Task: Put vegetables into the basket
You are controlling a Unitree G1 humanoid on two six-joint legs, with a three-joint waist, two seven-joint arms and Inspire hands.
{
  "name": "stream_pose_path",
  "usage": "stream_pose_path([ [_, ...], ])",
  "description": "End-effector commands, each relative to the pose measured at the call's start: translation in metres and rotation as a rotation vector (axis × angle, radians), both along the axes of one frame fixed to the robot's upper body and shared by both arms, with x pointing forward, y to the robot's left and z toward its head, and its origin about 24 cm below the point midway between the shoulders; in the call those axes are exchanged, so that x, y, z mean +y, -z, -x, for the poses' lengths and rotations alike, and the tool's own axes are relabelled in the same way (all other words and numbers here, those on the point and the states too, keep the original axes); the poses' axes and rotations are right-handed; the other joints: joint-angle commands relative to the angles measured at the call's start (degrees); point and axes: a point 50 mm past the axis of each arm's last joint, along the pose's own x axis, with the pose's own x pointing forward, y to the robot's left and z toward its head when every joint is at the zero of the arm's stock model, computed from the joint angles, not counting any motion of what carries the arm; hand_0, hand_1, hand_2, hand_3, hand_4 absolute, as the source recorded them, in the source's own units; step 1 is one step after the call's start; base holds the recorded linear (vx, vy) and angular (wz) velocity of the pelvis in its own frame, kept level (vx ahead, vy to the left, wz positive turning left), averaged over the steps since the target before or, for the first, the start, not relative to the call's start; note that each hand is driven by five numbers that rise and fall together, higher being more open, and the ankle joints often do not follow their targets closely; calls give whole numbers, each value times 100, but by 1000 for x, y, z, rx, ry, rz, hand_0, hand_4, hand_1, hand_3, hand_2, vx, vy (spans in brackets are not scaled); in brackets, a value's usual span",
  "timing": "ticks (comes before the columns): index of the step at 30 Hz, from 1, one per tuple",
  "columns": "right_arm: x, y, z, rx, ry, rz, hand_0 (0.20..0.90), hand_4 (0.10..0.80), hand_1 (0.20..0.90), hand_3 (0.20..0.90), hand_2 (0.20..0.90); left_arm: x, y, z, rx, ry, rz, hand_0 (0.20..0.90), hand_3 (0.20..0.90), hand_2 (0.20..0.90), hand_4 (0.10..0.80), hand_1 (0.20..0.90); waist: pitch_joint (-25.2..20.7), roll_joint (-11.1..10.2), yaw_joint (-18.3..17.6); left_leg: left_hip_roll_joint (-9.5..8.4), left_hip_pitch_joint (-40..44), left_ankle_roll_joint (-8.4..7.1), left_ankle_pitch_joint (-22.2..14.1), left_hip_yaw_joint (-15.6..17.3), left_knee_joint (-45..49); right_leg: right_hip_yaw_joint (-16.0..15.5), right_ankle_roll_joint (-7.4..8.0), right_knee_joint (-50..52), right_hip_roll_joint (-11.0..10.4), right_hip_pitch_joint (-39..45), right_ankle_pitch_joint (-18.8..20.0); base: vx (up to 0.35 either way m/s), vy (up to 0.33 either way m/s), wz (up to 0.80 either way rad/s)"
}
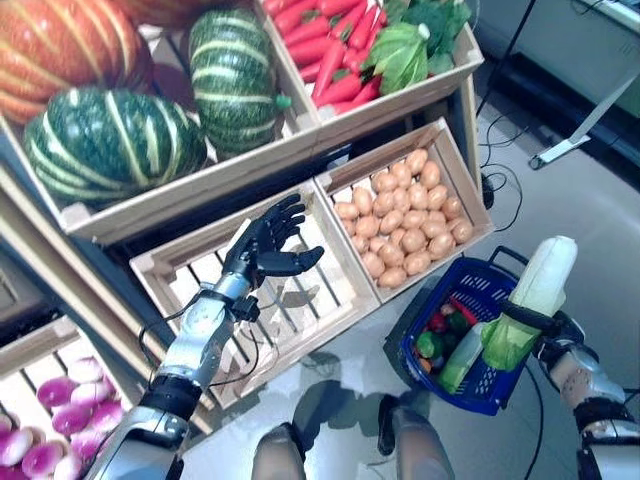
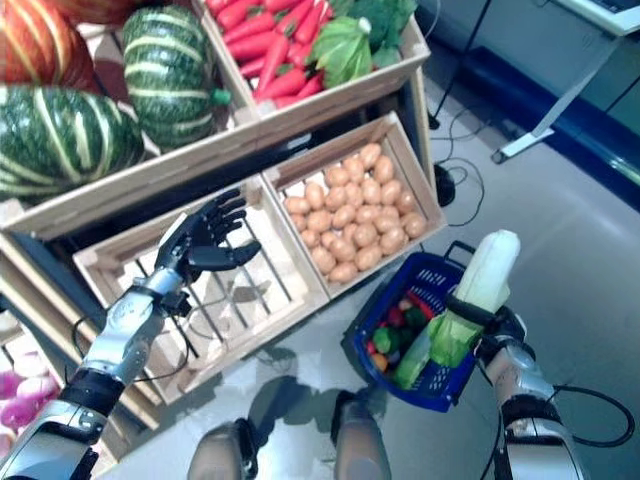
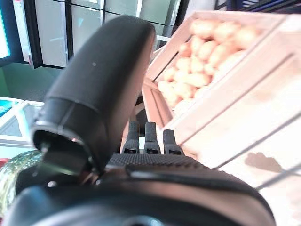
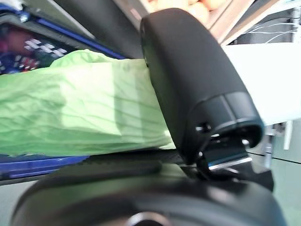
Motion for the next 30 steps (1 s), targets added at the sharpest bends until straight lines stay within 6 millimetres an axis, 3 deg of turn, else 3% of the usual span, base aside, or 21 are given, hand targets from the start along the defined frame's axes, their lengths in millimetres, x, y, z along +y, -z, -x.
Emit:
stream_pose_path([
  [1, -30, -43, -10, -148, 84, 91, 300, 400, 300, 300, 300, -14, -55, -9, -245, 56, 63, 900, 900, 900, 800, 900, -48, 14, 69, -229, -587, 165, -60, -22, 592, -79, -503, 1000, -92, -19, -431, -163, 49, 15],
  [4, -37, -53, -14, -141, 123, 87, 300, 400, 300, 300, 300, -17, -69, -12, -280, 83, 80, 900, 900, 900, 800, 900, 126, 68, 80, -215, -1002, 231, -322, -18, 1212, -52, -532, 1633, -232, -484, -654, -114, 14, 7],
  [8, -41, -59, -17, -146, 152, 69, 300, 400, 300, 300, 300, -22, -82, -15, -311, 95, 109, 900, 900, 900, 800, 900, 299, 134, 71, -186, -1518, 202, -587, -91, 1992, 7, -549, 2268, -320, -966, -879, -60, 0, 12],
  [9, -41, -61, -18, -136, 154, 76, 300, 400, 300, 300, 300, -22, -84, -16, -317, 102, 105, 900, 900, 900, 800, 900, 341, 162, 78, -185, -1609, 165, -841, -142, 2287, 52, -498, 2550, -332, -1062, -1106, 7, -9, 13],
  [19, -34, -64, -29, -92, 173, 53, 300, 400, 300, 300, 300, -24, -97, -15, -384, 120, 172, 900, 900, 900, 800, 900, 639, 354, 76, -268, -2820, 126, -1244, -353, 3639, 226, -476, 4051, -430, -2375, -1484, -59, -3, 9],
  [20, -35, -66, -29, -90, 195, 53, 622, 615, 622, 622, 622, -26, -99, -15, -388, 128, 171, 900, 900, 900, 800, 900, 652, 371, 63, -278, -2901, 130, -1267, -358, 3717, 241, -473, 4157, -433, -2477, -1506, -81, 5, 10],
  [21, -35, -68, -30, -95, 202, 41, 900, 800, 900, 900, 900, -27, -100, -15, -391, 137, 174, 900, 900, 900, 800, 900, 664, 389, 53, -288, -2986, 129, -1289, -374, 3806, 257, -454, 4265, -435, -2583, -1517, -88, 1, 10],
  [30, -34, -63, -28, -115, 256, 0, 900, 800, 900, 900, 900, -32, -105, -17, -387, 165, 169, 900, 900, 900, 800, 900, 625, 356, 66, -399, -3180, 113, -1361, -533, 3987, 297, -358, 4446, -357, -2825, -1510, -30, -1, 5],
])
